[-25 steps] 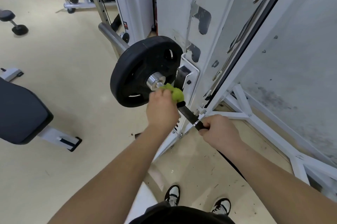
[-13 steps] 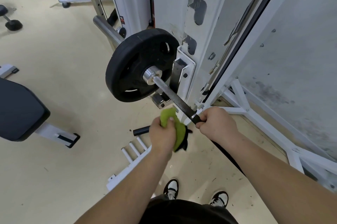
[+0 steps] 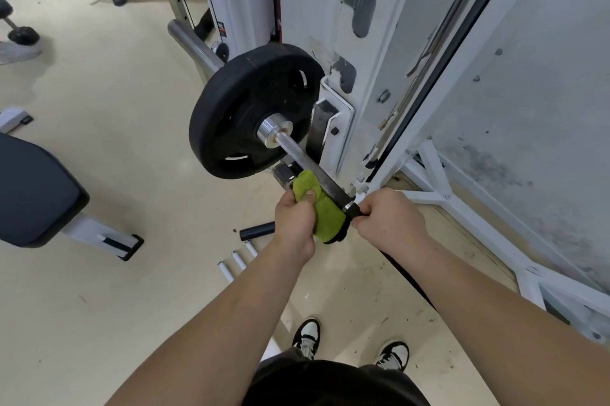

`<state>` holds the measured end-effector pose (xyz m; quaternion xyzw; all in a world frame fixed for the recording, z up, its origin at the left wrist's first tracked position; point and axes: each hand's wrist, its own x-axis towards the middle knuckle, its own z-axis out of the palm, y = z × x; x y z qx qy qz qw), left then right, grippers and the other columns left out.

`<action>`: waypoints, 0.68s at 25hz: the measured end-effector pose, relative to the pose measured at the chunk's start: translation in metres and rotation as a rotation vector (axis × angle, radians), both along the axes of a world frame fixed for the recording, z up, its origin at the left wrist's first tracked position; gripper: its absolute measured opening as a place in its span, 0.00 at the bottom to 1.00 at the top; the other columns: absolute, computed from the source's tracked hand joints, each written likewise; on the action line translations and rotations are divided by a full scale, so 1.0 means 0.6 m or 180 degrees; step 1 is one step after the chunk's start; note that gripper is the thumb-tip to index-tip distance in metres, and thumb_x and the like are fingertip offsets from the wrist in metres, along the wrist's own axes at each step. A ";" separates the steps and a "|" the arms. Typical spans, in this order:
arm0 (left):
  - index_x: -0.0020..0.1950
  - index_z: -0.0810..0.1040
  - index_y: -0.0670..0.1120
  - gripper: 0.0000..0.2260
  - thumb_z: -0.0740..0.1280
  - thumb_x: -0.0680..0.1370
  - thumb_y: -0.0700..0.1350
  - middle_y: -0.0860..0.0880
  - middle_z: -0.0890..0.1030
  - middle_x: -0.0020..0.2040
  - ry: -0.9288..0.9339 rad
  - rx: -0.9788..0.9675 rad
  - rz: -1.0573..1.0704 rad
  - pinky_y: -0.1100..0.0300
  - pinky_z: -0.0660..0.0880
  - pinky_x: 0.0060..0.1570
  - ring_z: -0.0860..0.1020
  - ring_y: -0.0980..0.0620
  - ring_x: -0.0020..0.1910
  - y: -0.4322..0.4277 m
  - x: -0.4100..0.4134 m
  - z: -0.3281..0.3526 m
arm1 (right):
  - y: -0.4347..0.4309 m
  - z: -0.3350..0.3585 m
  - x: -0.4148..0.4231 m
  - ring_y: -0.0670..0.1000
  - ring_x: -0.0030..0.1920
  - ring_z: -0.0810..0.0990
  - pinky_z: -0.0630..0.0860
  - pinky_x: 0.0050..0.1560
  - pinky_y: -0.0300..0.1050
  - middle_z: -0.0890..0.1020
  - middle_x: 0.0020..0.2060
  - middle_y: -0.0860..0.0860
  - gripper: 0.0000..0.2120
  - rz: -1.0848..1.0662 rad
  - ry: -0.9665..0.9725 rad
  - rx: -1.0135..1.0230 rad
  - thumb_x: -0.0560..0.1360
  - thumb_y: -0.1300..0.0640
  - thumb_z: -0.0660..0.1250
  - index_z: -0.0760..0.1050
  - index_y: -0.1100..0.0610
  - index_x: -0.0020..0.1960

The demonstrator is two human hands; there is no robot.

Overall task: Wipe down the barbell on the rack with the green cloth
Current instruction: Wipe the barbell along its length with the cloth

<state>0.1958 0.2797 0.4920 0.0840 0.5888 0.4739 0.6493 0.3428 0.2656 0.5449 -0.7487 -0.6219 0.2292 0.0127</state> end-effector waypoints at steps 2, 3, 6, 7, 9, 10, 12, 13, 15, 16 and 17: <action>0.57 0.82 0.47 0.08 0.63 0.84 0.41 0.42 0.86 0.55 0.0154 -0.0009 -0.0256 0.41 0.79 0.63 0.83 0.40 0.58 -0.034 0.028 -0.015 | -0.003 0.000 -0.002 0.58 0.35 0.79 0.73 0.34 0.43 0.79 0.31 0.52 0.06 -0.0027 0.0021 0.0023 0.68 0.56 0.70 0.77 0.58 0.36; 0.57 0.82 0.47 0.08 0.64 0.84 0.41 0.42 0.87 0.55 0.0102 0.0011 -0.0573 0.40 0.78 0.64 0.84 0.40 0.58 -0.058 0.038 -0.019 | -0.004 0.001 -0.002 0.57 0.37 0.80 0.73 0.35 0.43 0.80 0.33 0.52 0.05 -0.0043 0.0014 0.0038 0.69 0.56 0.71 0.79 0.57 0.37; 0.57 0.83 0.44 0.09 0.63 0.84 0.37 0.42 0.87 0.52 -0.0192 -0.0075 -0.0852 0.42 0.79 0.62 0.85 0.44 0.50 -0.070 0.025 -0.008 | -0.010 0.001 0.000 0.56 0.39 0.81 0.76 0.37 0.43 0.83 0.36 0.51 0.04 -0.0137 0.0085 0.0089 0.70 0.55 0.71 0.81 0.55 0.40; 0.59 0.82 0.42 0.10 0.62 0.84 0.37 0.41 0.87 0.54 -0.0327 -0.0107 -0.0599 0.42 0.80 0.61 0.85 0.43 0.51 -0.050 0.017 -0.011 | -0.013 0.000 0.001 0.56 0.39 0.82 0.77 0.38 0.44 0.83 0.35 0.51 0.04 -0.0155 0.0127 0.0102 0.71 0.55 0.72 0.81 0.55 0.40; 0.65 0.79 0.42 0.12 0.59 0.86 0.38 0.39 0.85 0.60 -0.0503 -0.0040 -0.0140 0.40 0.78 0.63 0.84 0.39 0.58 -0.008 0.008 -0.010 | -0.017 -0.005 0.003 0.57 0.39 0.82 0.78 0.39 0.45 0.83 0.35 0.53 0.05 -0.0151 0.0180 0.0114 0.72 0.55 0.72 0.81 0.56 0.40; 0.66 0.78 0.44 0.12 0.59 0.86 0.39 0.39 0.84 0.61 -0.0444 0.0030 -0.0062 0.39 0.78 0.63 0.83 0.38 0.60 -0.003 0.014 -0.005 | -0.018 -0.007 0.005 0.57 0.39 0.82 0.79 0.40 0.46 0.84 0.36 0.54 0.05 -0.0149 0.0204 0.0120 0.73 0.54 0.72 0.82 0.55 0.40; 0.64 0.79 0.47 0.11 0.61 0.85 0.40 0.41 0.85 0.59 -0.0078 0.0003 -0.0252 0.38 0.78 0.63 0.83 0.39 0.59 -0.035 0.034 -0.003 | -0.018 -0.007 0.009 0.56 0.40 0.82 0.79 0.40 0.46 0.84 0.35 0.53 0.05 -0.0112 0.0290 0.0100 0.74 0.55 0.71 0.83 0.54 0.42; 0.62 0.81 0.48 0.10 0.63 0.84 0.41 0.43 0.86 0.57 0.0093 0.0030 -0.0524 0.38 0.78 0.63 0.84 0.40 0.58 -0.062 0.039 -0.001 | -0.019 -0.007 0.012 0.56 0.39 0.81 0.78 0.40 0.46 0.83 0.34 0.52 0.04 -0.0083 0.0344 0.0092 0.74 0.55 0.70 0.83 0.54 0.42; 0.54 0.84 0.50 0.07 0.66 0.83 0.43 0.46 0.87 0.51 0.0611 0.0223 -0.1105 0.44 0.82 0.58 0.85 0.42 0.54 -0.102 0.032 0.018 | -0.022 -0.007 0.021 0.55 0.36 0.79 0.76 0.37 0.45 0.80 0.31 0.51 0.06 -0.0043 0.0442 0.0122 0.74 0.58 0.67 0.81 0.56 0.39; 0.51 0.84 0.50 0.05 0.68 0.82 0.44 0.47 0.87 0.47 0.0987 0.0377 -0.1201 0.50 0.83 0.52 0.85 0.44 0.50 -0.107 0.022 0.031 | -0.024 -0.007 0.026 0.56 0.35 0.77 0.74 0.36 0.45 0.79 0.30 0.52 0.07 -0.0052 0.0493 0.0141 0.74 0.59 0.66 0.80 0.58 0.38; 0.48 0.83 0.49 0.05 0.69 0.81 0.44 0.48 0.86 0.43 0.1430 0.0604 -0.1173 0.57 0.81 0.45 0.84 0.48 0.46 -0.098 0.012 0.049 | -0.026 -0.007 0.033 0.57 0.34 0.76 0.73 0.35 0.46 0.78 0.30 0.53 0.08 -0.0082 0.0549 0.0148 0.73 0.60 0.64 0.79 0.59 0.37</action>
